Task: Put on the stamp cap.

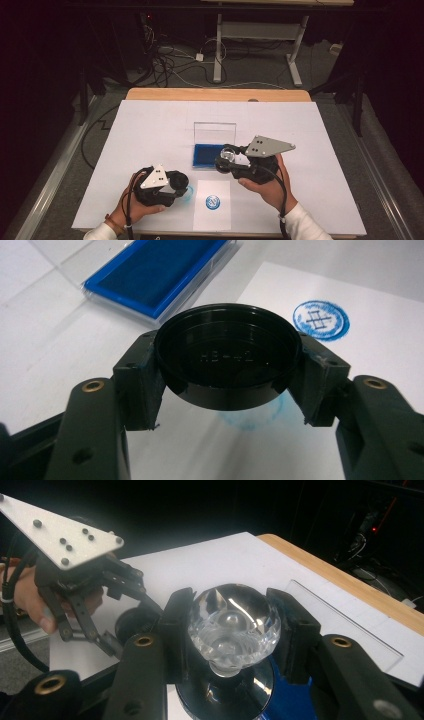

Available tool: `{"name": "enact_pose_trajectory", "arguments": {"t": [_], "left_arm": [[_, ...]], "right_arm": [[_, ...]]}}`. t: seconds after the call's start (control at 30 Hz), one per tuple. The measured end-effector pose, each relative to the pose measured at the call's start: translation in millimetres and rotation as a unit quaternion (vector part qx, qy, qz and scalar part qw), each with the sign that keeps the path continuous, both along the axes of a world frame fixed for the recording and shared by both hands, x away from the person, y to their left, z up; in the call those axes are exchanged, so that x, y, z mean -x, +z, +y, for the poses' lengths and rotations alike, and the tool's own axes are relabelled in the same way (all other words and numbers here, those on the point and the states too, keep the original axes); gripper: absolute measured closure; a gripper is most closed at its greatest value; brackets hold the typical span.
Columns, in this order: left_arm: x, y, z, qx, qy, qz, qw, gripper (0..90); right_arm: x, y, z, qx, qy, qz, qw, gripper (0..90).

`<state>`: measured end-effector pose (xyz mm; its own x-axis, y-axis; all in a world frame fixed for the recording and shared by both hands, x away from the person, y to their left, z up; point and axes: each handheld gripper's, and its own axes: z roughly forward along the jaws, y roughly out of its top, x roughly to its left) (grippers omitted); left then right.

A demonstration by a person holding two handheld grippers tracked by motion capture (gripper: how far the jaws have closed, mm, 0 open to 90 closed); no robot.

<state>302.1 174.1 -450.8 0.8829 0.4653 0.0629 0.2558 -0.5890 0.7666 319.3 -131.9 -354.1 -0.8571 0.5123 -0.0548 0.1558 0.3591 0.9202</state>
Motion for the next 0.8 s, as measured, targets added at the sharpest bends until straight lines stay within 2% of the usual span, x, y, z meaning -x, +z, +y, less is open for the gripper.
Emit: {"name": "enact_pose_trajectory", "arguments": {"t": [0.3,0.57,0.77,0.8], "left_arm": [[-1.4,1.8,-14.6,0.018,-0.009,0.006,0.9998,36.6],[0.5,5.8,-32.6,0.03,-0.023,-0.002,0.9993,36.6],[2.6,8.6,-43.9,0.063,-0.034,0.003,0.9974,36.6],[3.6,9.0,-46.2,0.066,-0.035,-0.001,0.9972,36.6]], "right_arm": [[2.7,-2.9,14.3,-0.001,0.013,0.003,0.9999,56.7],[5.9,-6.9,22.3,-0.003,0.021,0.007,0.9997,56.8],[8.9,-10.1,28.7,-0.002,0.027,0.012,0.9996,56.7],[9.2,-10.5,29.5,-0.003,0.026,0.014,0.9996,56.7]]}}
